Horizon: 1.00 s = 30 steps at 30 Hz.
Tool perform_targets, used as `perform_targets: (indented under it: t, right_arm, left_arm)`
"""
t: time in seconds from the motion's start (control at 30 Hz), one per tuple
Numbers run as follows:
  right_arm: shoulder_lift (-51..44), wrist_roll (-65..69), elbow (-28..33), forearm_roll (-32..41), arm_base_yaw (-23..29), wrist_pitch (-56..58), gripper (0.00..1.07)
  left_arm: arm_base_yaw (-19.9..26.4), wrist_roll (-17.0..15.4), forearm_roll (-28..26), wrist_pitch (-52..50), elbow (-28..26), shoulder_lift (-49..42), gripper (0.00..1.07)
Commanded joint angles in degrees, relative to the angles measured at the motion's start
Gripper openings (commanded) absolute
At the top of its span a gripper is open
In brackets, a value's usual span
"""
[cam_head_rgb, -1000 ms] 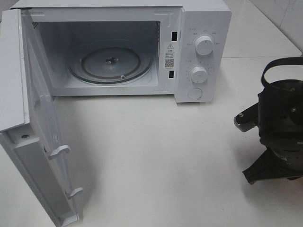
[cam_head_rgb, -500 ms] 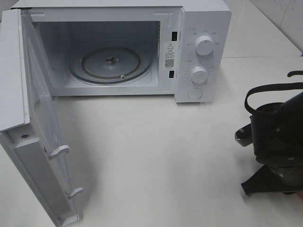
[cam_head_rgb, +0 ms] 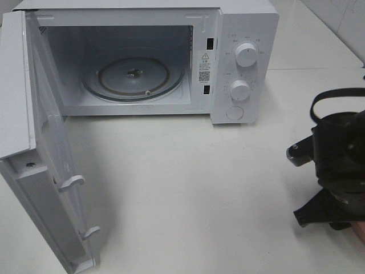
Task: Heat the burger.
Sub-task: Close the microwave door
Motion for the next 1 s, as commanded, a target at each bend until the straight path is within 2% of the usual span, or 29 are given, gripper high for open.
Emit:
perform_targets:
  t: [0.03, 0.07, 0.27, 0.33, 0.37, 0.4, 0.57, 0.83, 1.0]
  right_arm:
    - [-5.9, -4.47, -0.11, 2.69, -0.11, 0.11, 0.68]
    - [-10.08, -7.45, -0.11, 4.87, -0.11, 0.11, 0.7]
    - [-19.88, -18.56, -0.11, 13.41, -0.11, 0.06, 0.71]
    - [-26.13, -27.27, -0.11, 20.63, -0.11, 0.0, 0.72]
    - [-26.13, -27.27, -0.11, 20.63, -0.11, 0.0, 0.72]
    - [-29.91, -33.29, -0.11, 25.27, -0.11, 0.11, 0.72]
    - [-39.08, -43.72, -0.11, 34.49, -0.11, 0.74, 0.72]
    - [-51.51, -47.9, -0.11, 37.99, -0.11, 6.88, 0.8]
    - [-56.44, -47.96, -0.11, 37.93, -0.11, 9.91, 0.79]
  left_arm:
    - [0.17, 0.0, -0.29, 0.06, 0.11, -0.8, 1.0]
    - [0.17, 0.0, -0.29, 0.06, 0.11, -0.8, 1.0]
    - [0.17, 0.0, -0.29, 0.06, 0.11, -0.8, 1.0]
    - [0.17, 0.0, -0.29, 0.06, 0.11, -0.8, 1.0]
    - [0.17, 0.0, -0.29, 0.06, 0.11, -0.8, 1.0]
    - [0.17, 0.0, -0.29, 0.06, 0.11, -0.8, 1.0]
    - [0.17, 0.0, -0.29, 0.06, 0.11, -0.8, 1.0]
    - [0.17, 0.0, -0.29, 0.06, 0.11, -0.8, 1.0]
    - [0.17, 0.0, -0.29, 0.06, 0.11, -0.8, 1.0]
